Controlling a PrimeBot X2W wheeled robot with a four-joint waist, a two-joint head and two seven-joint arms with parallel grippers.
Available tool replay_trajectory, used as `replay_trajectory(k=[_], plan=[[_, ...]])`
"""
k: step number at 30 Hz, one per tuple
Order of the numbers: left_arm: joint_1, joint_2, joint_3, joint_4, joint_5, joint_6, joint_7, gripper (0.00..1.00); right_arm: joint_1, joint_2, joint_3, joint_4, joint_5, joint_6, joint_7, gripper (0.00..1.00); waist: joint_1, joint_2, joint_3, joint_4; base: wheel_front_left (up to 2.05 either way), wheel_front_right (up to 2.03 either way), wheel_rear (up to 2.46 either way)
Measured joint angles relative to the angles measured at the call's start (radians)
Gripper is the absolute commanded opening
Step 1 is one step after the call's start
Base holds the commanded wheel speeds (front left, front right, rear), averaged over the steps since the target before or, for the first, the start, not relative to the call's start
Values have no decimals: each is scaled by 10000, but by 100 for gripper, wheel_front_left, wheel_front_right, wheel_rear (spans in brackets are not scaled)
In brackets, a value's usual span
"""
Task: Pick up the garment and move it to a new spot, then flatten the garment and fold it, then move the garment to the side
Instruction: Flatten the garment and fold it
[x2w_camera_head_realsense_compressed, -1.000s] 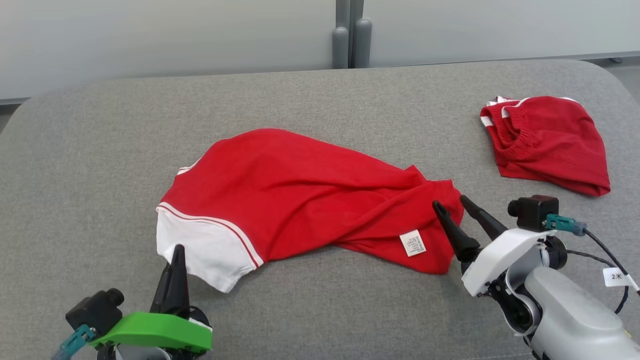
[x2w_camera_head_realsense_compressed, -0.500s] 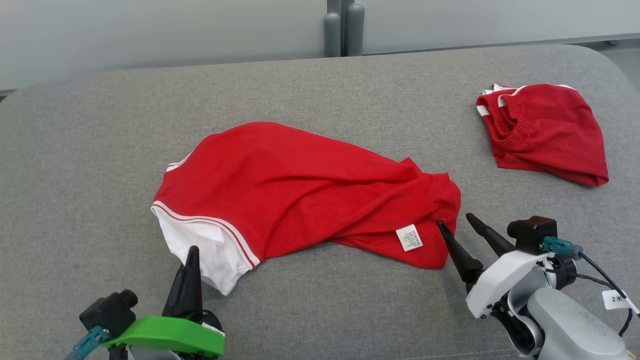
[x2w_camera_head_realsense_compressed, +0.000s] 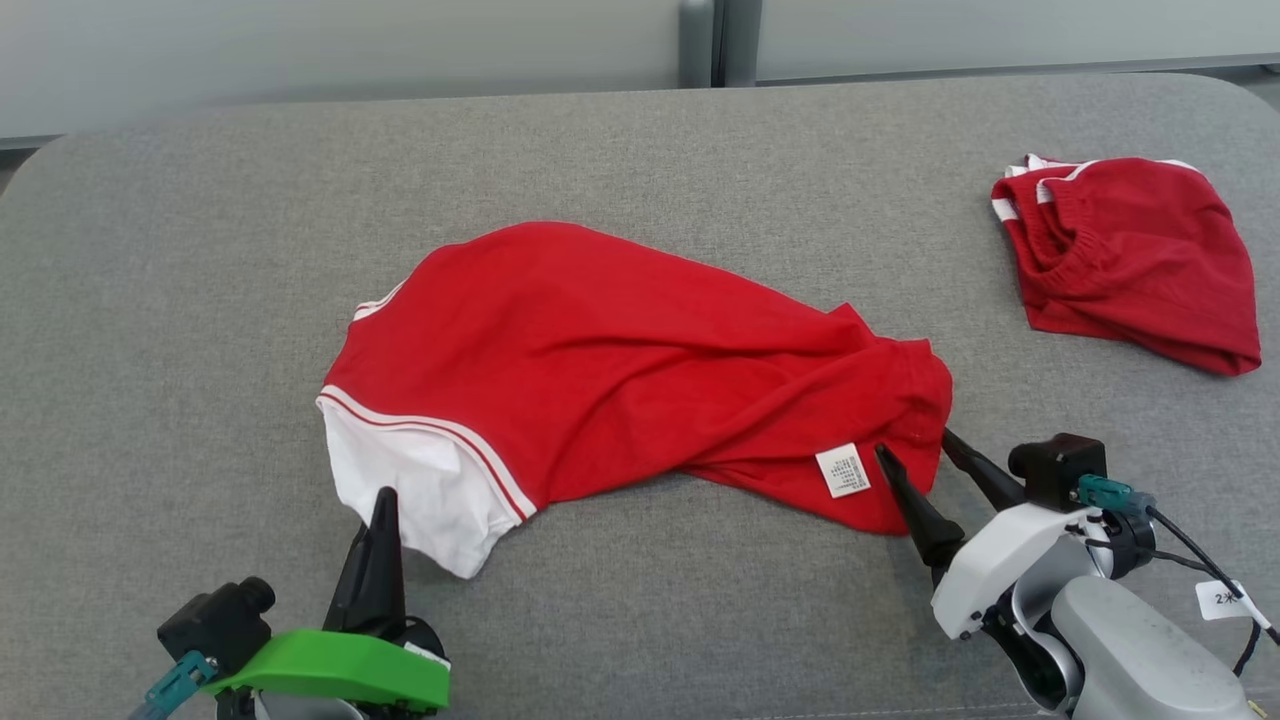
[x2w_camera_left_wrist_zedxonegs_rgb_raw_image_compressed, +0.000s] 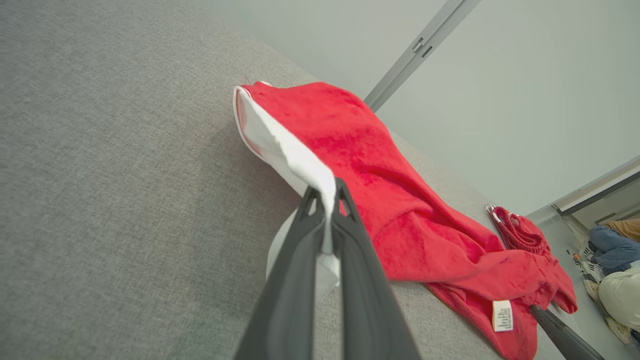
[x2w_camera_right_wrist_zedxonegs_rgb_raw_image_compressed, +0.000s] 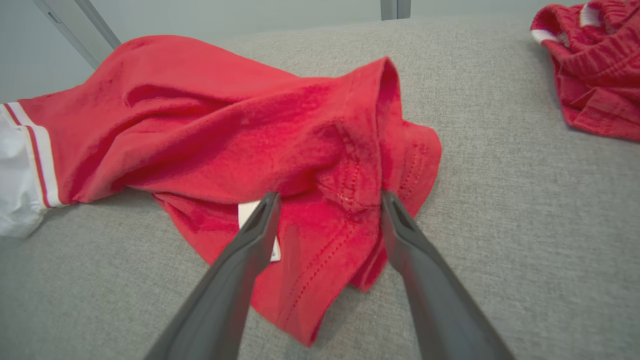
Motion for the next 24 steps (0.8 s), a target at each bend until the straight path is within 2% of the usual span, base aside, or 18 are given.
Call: replay_trajectory(k=[4,6,7,8,9,11,12,13,20,24], plan=[[0,0,17,-10,0,12,-10,0,-2,134,-56,107,-92,15,0,100,0,0,39,36,0,0,0],[0,0,19,-23,2,13,-12,0,-7,182,-86,173,-132,31,0,94,1,0,52,45,0,0,0],[0,0,19,-33,2,29,-12,0,-16,192,-102,203,-165,33,0,86,1,0,57,48,0,0,0],[0,0,21,-50,4,69,-12,0,-33,192,-115,232,-201,46,0,72,1,0,62,51,0,0,0],[0,0,25,-63,19,92,-19,0,-53,192,-144,249,-282,48,0,49,0,0,68,53,0,0,0],[0,0,27,-86,44,92,-19,0,-101,199,-207,267,-403,81,0,37,1,0,79,57,0,0,0],[0,0,31,-100,59,94,-19,0,-108,201,-232,267,-445,111,0,24,1,0,83,58,0,0,0],[0,0,35,-111,73,94,-19,0,-107,205,-255,272,-464,113,0,0,1,0,88,58,0,0,0],[0,0,94,-123,73,102,-21,0,-120,270,-430,391,-587,207,0,0,1,0,114,32,0,0,0],[-2,-2,290,-232,71,102,-54,0,-149,539,-1206,-52,-299,238,0,0,1,0,102,-4,0,0,0]])
